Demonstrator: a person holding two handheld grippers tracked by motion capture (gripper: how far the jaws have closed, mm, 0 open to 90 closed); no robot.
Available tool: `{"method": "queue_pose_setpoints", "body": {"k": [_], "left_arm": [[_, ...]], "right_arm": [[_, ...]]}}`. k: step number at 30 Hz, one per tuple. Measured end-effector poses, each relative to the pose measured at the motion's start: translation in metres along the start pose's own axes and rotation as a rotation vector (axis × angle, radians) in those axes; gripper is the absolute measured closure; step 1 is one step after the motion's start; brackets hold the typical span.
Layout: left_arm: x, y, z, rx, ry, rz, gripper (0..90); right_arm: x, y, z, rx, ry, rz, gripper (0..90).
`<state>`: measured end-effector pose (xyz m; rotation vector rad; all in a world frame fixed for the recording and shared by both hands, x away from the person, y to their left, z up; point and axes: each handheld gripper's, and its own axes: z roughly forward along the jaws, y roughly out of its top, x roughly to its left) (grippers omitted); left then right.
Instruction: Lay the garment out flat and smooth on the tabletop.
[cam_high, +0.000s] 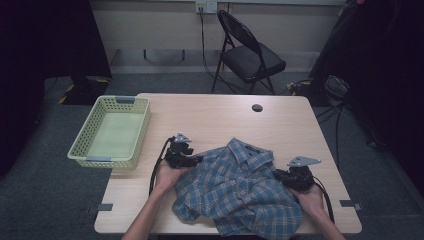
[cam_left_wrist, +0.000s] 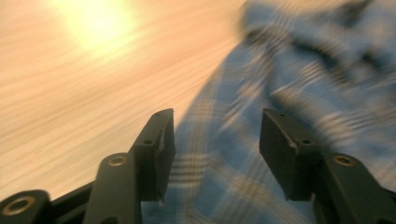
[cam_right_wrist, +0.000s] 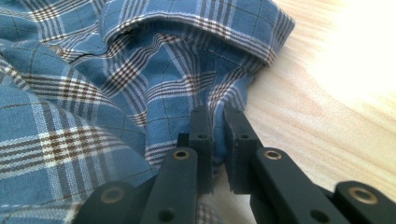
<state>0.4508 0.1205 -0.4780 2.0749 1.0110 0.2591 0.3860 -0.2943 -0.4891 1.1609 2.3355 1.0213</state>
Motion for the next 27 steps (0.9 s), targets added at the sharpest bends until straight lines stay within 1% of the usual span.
{"method": "queue_pose_setpoints", "body": {"k": [1,2,3,4,5,6,7,8,11,12,14,15,18,19,21,23,24,25,27], "left_arm": [[0.000,-0.002,0.004,0.010,0.024,0.012,40.3],[0.000,-0.003,0.007,0.017,0.043,0.006,36.1],[0.000,-0.003,0.007,0.017,0.043,0.006,32.3],[0.002,-0.004,0.009,0.013,0.008,-0.013,32.3],[0.002,-0.005,0.011,0.014,-0.002,-0.013,32.2],[0.001,-0.005,0.012,0.027,0.019,0.009,33.4],[0.000,-0.005,0.014,0.033,0.018,0.015,33.5],[-0.001,-0.005,0.014,0.024,0.020,0.017,33.4],[-0.002,-0.005,0.014,0.023,0.031,0.024,37.4],[-0.003,-0.006,0.014,0.020,0.033,0.028,39.2],[-0.005,-0.009,0.014,0.004,0.052,0.042,43.7],[-0.007,-0.009,0.014,0.006,0.060,0.062,46.7],[-0.011,-0.009,0.014,0.009,0.069,0.094,55.1],[-0.012,-0.011,0.014,-0.002,0.061,0.090,60.3],[-0.015,-0.014,0.014,-0.022,0.055,0.100,70.3],[-0.018,-0.017,0.015,-0.042,0.043,0.092,79.1],[-0.020,-0.017,0.014,-0.037,0.031,0.080,80.5],[-0.021,-0.017,0.014,-0.035,0.026,0.077,82.1],[-0.027,-0.020,0.014,-0.039,0.016,0.090,83.7]], "right_arm": [[0.000,0.000,0.000,-0.001,0.002,0.004,83.1],[-0.001,0.000,0.000,0.000,0.006,0.006,83.1],[-0.001,0.000,0.000,0.000,0.006,0.006,83.1],[-0.001,0.000,0.000,-0.001,0.008,0.010,83.1],[-0.001,-0.001,0.000,-0.002,0.010,0.011,83.1],[-0.002,-0.001,0.000,-0.003,0.012,0.012,83.1],[-0.002,-0.001,0.000,-0.003,0.012,0.014,83.1],[-0.002,-0.001,0.000,-0.003,0.012,0.014,83.1],[-0.002,-0.001,0.000,-0.004,0.013,0.020,83.1],[-0.002,-0.001,0.000,-0.005,0.014,0.021,83.0],[-0.003,-0.002,0.000,-0.007,0.017,0.027,83.0],[-0.003,-0.002,0.000,-0.007,0.018,0.028,83.0],[-0.003,-0.002,0.000,-0.007,0.019,0.032,83.0],[-0.003,-0.002,0.000,-0.007,0.021,0.034,83.0],[-0.004,-0.002,0.000,-0.009,0.023,0.039,83.1],[-0.005,-0.002,0.000,-0.007,0.031,0.053,83.1],[-0.005,-0.002,0.000,-0.007,0.036,0.063,83.1],[-0.006,-0.002,0.000,-0.005,0.039,0.069,83.2],[-0.006,-0.003,-0.001,-0.004,0.043,0.072,83.3]]}}
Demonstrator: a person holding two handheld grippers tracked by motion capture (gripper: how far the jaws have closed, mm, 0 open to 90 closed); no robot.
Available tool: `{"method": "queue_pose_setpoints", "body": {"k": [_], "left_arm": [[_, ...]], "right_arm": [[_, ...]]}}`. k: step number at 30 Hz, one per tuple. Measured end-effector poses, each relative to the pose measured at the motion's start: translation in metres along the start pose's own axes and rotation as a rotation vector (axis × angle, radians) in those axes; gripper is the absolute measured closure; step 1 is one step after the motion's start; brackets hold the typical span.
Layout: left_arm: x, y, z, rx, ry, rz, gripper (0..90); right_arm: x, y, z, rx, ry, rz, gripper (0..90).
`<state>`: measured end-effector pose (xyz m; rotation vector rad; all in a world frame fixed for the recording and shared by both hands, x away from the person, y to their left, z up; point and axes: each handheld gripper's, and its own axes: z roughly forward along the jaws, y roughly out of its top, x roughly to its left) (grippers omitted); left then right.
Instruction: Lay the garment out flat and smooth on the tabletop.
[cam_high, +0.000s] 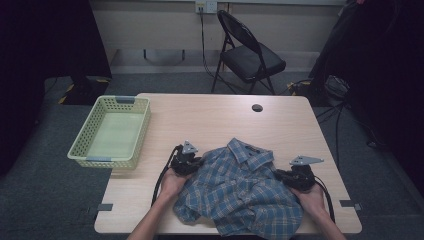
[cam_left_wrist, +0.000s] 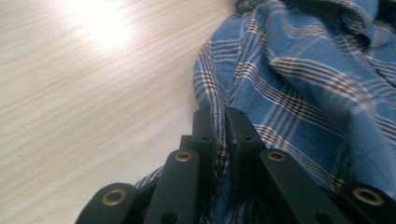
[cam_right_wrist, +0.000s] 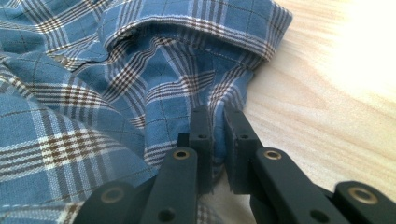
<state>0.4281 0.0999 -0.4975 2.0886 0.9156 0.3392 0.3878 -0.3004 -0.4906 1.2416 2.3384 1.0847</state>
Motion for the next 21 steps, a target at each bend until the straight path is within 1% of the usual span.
{"method": "queue_pose_setpoints", "body": {"k": [2,3,4,5,7,11,13,14,16,18,20,21], "left_arm": [[-0.007,-0.001,-0.001,0.000,-0.003,0.019,84.2],[-0.011,-0.001,-0.002,0.006,-0.012,0.033,84.3],[-0.015,-0.002,-0.002,0.011,-0.024,0.034,84.4],[-0.018,-0.002,-0.003,0.013,-0.046,0.029,84.4],[-0.023,-0.004,-0.004,0.021,-0.072,0.028,84.4],[-0.032,-0.011,-0.012,0.019,-0.108,0.026,84.3],[-0.034,-0.015,-0.017,0.028,-0.131,0.028,84.3],[-0.035,-0.017,-0.019,0.030,-0.139,0.031,84.3],[-0.036,-0.020,-0.025,0.045,-0.151,0.048,84.3],[-0.037,-0.023,-0.032,0.041,-0.155,0.072,84.3],[-0.036,-0.026,-0.041,0.033,-0.161,0.075,84.3],[-0.036,-0.027,-0.046,0.014,-0.163,0.073,84.4]], "right_arm": [[0.000,-0.001,-0.001,0.001,0.003,-0.003,83.3],[0.000,-0.001,-0.002,0.004,0.005,-0.004,83.3],[0.000,-0.002,-0.003,0.004,0.008,-0.004,83.4],[0.000,-0.003,-0.004,0.006,0.012,-0.003,83.4],[-0.002,-0.006,-0.006,0.005,0.024,0.014,83.4],[-0.005,-0.014,-0.013,-0.002,0.069,0.072,83.5],[-0.004,-0.018,-0.017,0.002,0.085,0.079,83.6],[-0.002,-0.019,-0.018,0.004,0.086,0.071,83.6],[0.001,-0.021,-0.023,0.000,0.099,0.071,83.7],[0.003,-0.023,-0.030,-0.018,0.135,0.077,83.7],[0.002,-0.025,-0.040,-0.051,0.174,0.100,83.8],[0.002,-0.026,-0.045,-0.067,0.185,0.107,83.9]]}}
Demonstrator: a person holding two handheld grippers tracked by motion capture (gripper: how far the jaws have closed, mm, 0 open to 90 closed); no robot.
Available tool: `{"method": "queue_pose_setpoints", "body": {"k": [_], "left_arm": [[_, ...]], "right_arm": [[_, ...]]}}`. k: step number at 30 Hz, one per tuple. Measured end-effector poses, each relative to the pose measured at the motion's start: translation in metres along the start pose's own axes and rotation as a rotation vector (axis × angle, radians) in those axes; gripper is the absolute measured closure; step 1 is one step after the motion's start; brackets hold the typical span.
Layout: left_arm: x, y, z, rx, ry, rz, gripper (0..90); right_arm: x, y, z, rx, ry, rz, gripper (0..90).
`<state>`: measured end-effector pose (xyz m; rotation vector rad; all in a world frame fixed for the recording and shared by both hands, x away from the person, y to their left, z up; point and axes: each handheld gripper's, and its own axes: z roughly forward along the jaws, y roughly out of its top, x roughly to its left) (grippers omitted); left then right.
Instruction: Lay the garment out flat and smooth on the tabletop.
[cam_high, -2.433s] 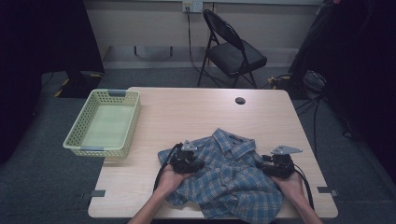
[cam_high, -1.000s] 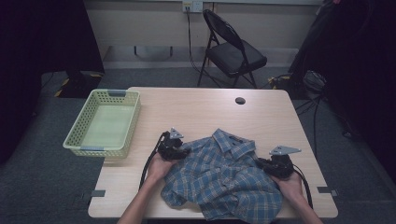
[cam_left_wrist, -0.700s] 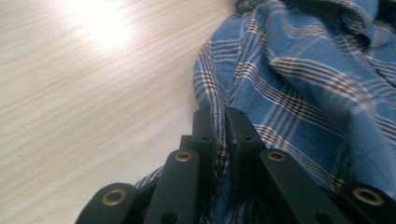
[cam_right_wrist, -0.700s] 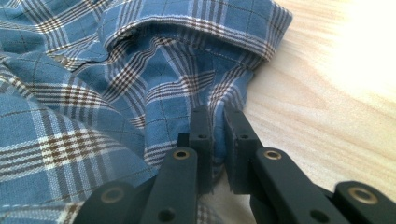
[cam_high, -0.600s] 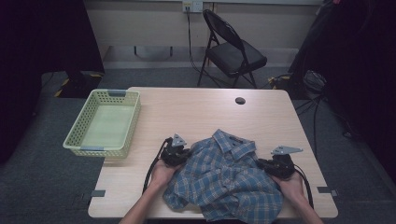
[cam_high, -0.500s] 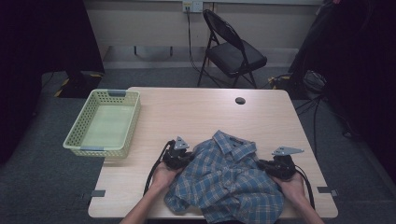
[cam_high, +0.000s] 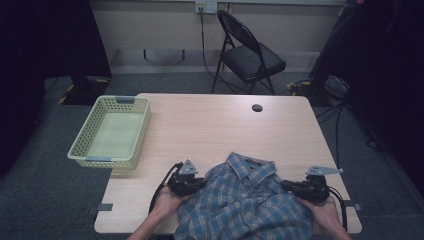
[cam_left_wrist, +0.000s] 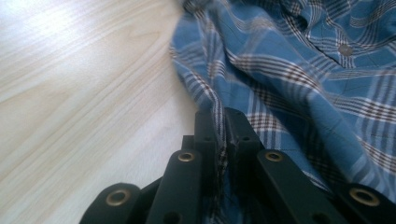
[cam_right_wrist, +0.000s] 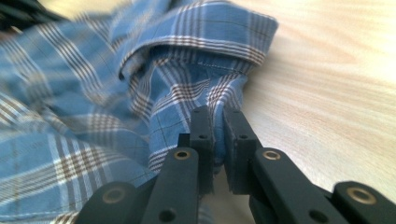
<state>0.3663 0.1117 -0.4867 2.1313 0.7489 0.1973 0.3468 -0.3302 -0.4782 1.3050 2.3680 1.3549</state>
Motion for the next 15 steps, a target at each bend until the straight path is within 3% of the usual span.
{"method": "queue_pose_setpoints", "body": {"k": [3,9,15], "left_arm": [[0.003,0.003,-0.015,-0.068,-0.017,-0.033,84.5],[-0.005,0.020,-0.044,-0.202,-0.023,-0.012,84.6],[-0.006,0.037,-0.066,-0.301,-0.004,-0.005,84.6]], "right_arm": [[0.003,0.002,-0.017,-0.058,0.027,0.002,83.9],[0.015,0.015,-0.049,-0.176,0.036,-0.036,84.0],[0.019,0.029,-0.075,-0.248,0.002,-0.074,84.1]]}}
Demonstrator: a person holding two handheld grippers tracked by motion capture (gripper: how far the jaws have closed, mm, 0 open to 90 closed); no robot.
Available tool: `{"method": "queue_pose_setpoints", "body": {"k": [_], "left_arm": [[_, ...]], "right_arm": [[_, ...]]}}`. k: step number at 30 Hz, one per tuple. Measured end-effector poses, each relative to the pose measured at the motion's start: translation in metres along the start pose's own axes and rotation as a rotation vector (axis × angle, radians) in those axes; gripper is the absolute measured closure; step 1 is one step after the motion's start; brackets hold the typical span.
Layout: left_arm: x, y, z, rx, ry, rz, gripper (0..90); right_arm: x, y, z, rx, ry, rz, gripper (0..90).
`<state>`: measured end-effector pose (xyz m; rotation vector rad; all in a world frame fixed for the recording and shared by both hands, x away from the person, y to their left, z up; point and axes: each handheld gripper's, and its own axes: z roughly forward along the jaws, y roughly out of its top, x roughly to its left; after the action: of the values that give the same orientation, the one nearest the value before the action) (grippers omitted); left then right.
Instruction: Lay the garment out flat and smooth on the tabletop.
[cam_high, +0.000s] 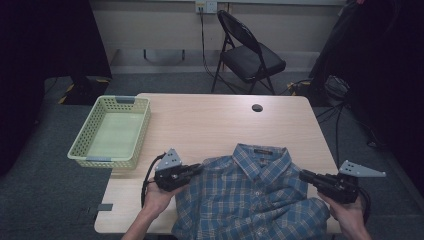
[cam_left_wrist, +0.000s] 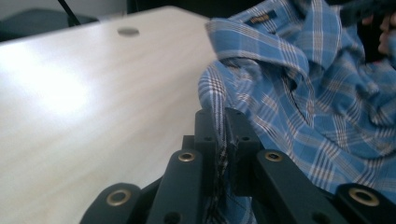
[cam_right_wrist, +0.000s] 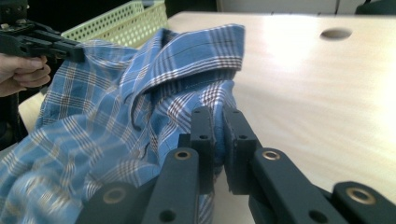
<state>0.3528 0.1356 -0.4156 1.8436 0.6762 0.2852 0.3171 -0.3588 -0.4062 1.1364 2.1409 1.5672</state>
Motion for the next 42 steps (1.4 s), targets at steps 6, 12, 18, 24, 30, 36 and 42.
{"method": "queue_pose_setpoints", "body": {"k": [6,12,18,24,30,36,42], "left_arm": [[0.010,0.011,-0.011,-0.064,0.017,-0.025,84.6],[0.014,0.023,-0.020,-0.089,0.045,-0.009,84.5],[0.020,0.036,-0.029,-0.115,0.078,0.002,84.5],[0.023,0.047,-0.037,-0.168,0.096,0.001,84.4],[0.022,0.061,-0.047,-0.212,0.107,0.016,84.4],[0.030,0.081,-0.046,-0.248,0.136,0.017,84.4],[0.053,0.107,-0.032,-0.255,0.192,-0.009,84.3]], "right_arm": [[0.002,0.018,-0.006,-0.042,-0.026,-0.039,84.2],[0.011,0.039,-0.005,-0.083,-0.081,-0.096,84.2],[0.016,0.057,0.001,-0.100,-0.104,-0.127,84.3],[0.015,0.076,0.004,-0.141,-0.117,-0.138,84.3],[0.025,0.098,-0.002,-0.189,-0.126,-0.176,84.3],[0.030,0.130,-0.004,-0.217,-0.158,-0.208,84.3],[0.014,0.163,0.017,-0.173,-0.238,-0.211,84.2]]}}
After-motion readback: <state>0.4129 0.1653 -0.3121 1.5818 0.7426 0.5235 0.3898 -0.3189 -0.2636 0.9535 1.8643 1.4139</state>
